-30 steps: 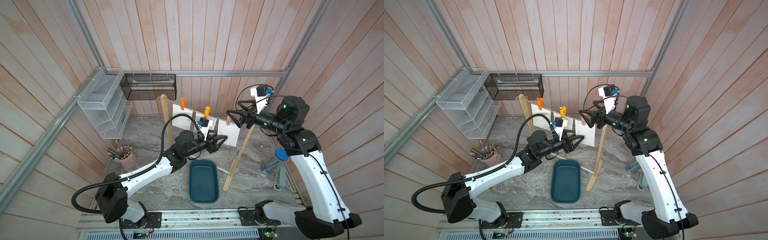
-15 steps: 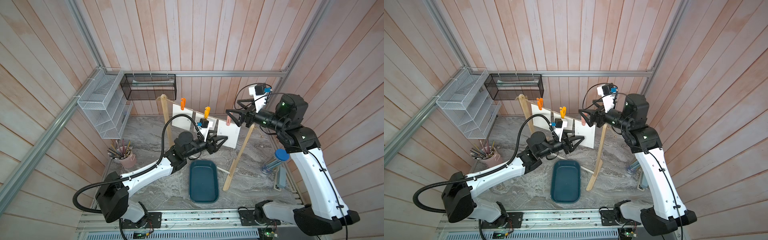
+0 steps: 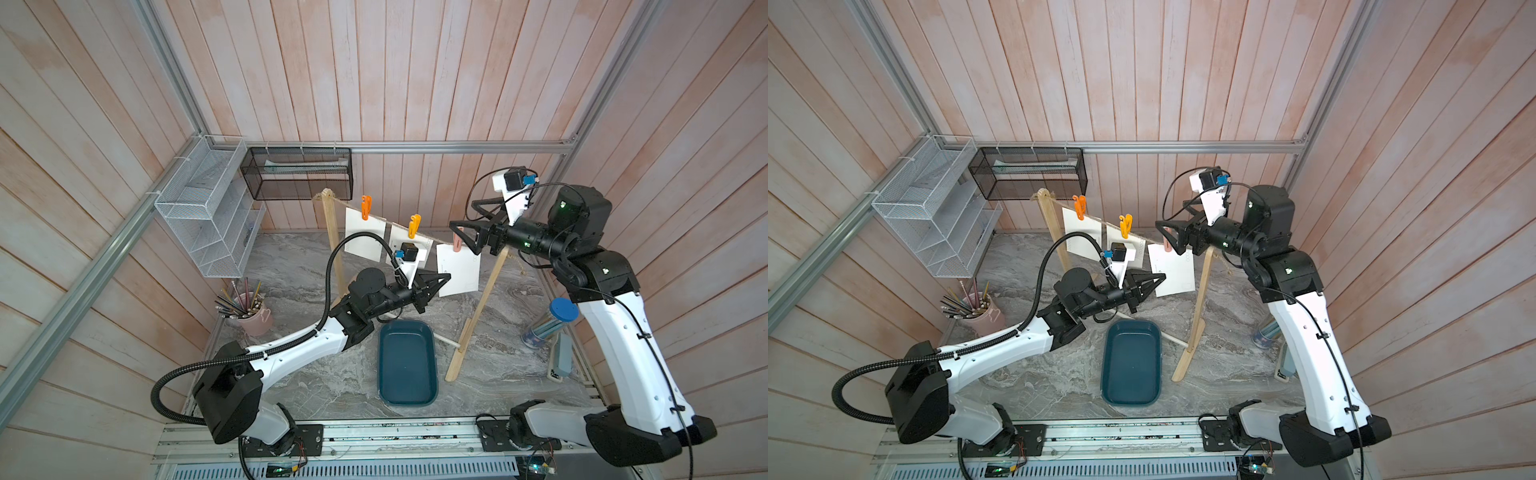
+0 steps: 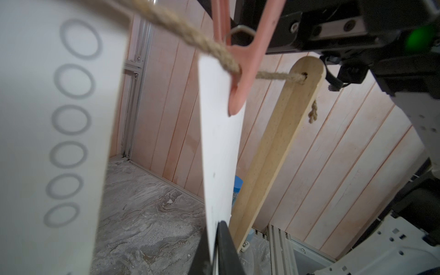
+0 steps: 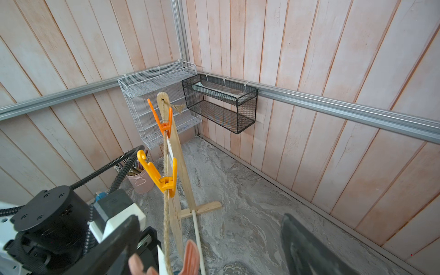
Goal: Remove the postcards from the strings
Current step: Pinch the postcard on the clothesline, then remove the clamp from the clothesline.
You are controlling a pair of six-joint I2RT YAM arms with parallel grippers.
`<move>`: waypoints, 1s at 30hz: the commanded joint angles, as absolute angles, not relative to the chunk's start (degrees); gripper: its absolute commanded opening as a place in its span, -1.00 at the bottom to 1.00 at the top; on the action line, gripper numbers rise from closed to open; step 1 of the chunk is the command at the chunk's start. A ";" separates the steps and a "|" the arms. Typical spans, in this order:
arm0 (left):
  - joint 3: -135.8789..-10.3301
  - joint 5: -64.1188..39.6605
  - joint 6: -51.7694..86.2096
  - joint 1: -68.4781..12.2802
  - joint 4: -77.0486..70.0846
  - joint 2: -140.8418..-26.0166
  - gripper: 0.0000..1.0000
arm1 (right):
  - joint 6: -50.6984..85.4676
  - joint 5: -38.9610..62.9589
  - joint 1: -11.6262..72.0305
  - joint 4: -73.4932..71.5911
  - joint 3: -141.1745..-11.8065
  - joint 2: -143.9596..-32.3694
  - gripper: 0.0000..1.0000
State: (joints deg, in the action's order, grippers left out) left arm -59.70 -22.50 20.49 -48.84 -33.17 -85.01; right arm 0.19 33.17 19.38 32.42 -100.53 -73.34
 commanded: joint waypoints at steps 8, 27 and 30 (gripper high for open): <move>-59.13 -26.25 19.44 -49.04 -34.85 -83.67 -1.00 | -4.53 36.95 19.62 36.63 -104.45 -75.35 0.88; -59.54 -29.31 19.05 -47.97 -33.35 -83.06 -1.00 | -10.77 43.35 19.68 41.43 -107.95 -79.28 0.84; -59.47 -29.85 19.24 -47.56 -33.09 -82.88 -1.00 | -11.16 44.44 19.62 41.71 -107.77 -79.45 0.82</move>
